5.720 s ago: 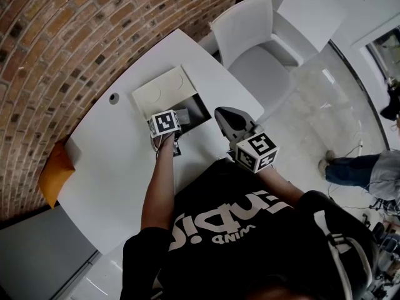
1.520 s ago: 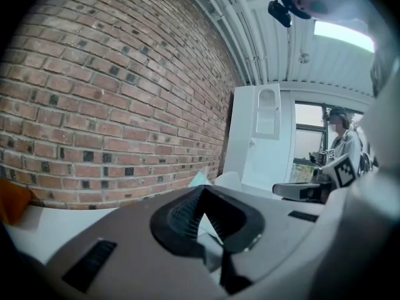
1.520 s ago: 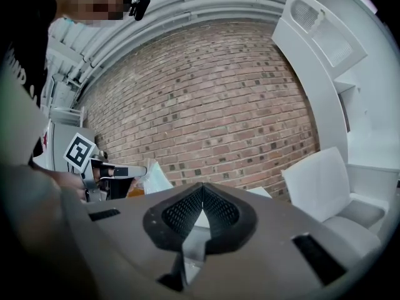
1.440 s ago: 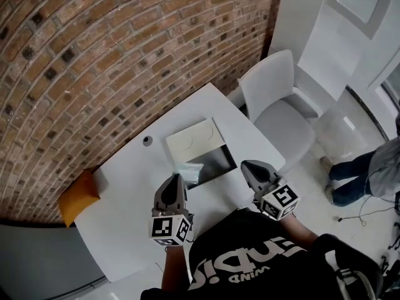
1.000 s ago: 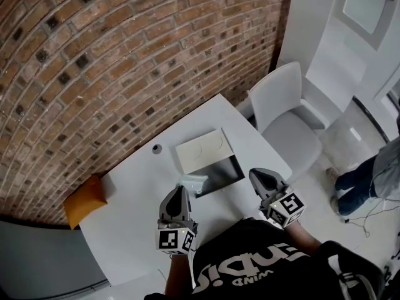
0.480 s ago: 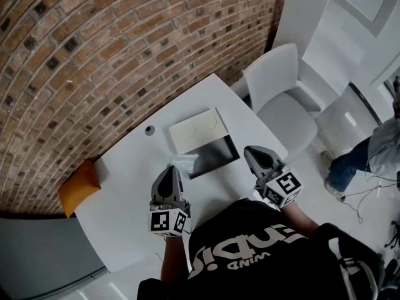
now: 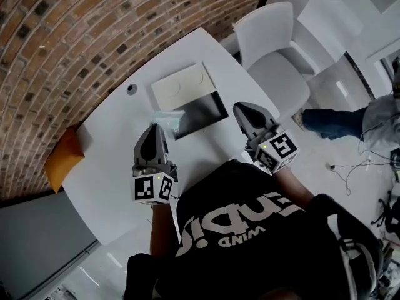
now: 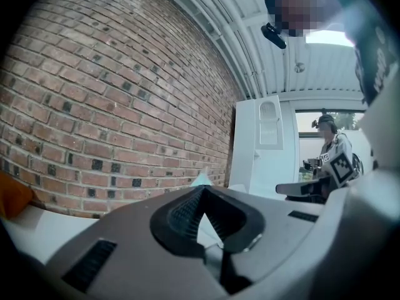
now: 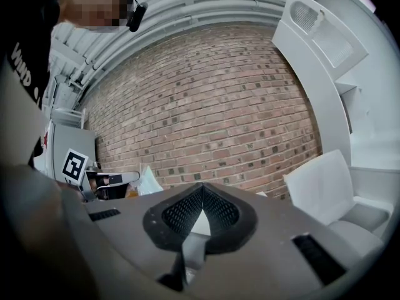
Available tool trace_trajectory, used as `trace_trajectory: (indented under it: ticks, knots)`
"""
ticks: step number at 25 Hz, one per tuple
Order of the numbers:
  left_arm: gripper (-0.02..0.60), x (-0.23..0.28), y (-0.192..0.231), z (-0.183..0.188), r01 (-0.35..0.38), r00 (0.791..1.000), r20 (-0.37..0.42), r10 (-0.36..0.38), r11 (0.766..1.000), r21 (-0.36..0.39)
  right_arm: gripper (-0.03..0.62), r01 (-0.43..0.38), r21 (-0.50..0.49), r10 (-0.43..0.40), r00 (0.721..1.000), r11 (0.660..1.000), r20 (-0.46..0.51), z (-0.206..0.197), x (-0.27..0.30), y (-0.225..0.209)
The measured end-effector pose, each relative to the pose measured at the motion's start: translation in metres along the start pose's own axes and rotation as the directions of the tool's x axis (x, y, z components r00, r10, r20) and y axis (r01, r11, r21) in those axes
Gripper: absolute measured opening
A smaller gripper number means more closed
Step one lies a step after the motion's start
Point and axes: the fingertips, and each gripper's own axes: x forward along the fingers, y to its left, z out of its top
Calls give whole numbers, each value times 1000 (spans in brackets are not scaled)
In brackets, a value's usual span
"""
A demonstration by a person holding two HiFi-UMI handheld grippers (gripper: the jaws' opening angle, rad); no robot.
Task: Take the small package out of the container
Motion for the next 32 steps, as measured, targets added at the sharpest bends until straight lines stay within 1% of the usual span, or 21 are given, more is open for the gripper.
trace_trajectory:
  ticks: [3,7,11,16,18,21,26,32]
  knots:
    - [5,0,-1,-3,-4,1000,-8,4,1000,-2,0,5,9,-5,1000,1000,-7,-1,0,-2]
    - [5,-2,-1,-8,-12,1000,-19,12,1000,-5,0,-10,12,10,1000,1000,-24,-4,0,0]
    - [5,-3,-2,-16,-18,999,-32,18,1000,-11,-2,1,10,-1,1000,1000,-27,-11,-1,-3]
    - [5,-5,-4,-19,-21,999,-41,21,1000,-20,-1,7,18,-6,1000,1000,-30,-9,-1,-2]
    - [5,-4,-4,-20,-25,999,-40,24,999,-20,-2,7,29,-7,1000,1000,-10,-6,1,-1]
    - [5,-5,-3,-20,-32,999,-34,31,999,-22,0,4,27,-4,1000,1000,-7,-6,1,0]
    - [5,-6,-5,-22,-31,999,-34,30,999,-24,0,-5,5,5,999,1000,-51,-12,-1,1]
    - [5,-3,-7,-25,-25,999,-35,24,999,-19,-2,-1,2,1,999,1000,-52,-15,-1,-2]
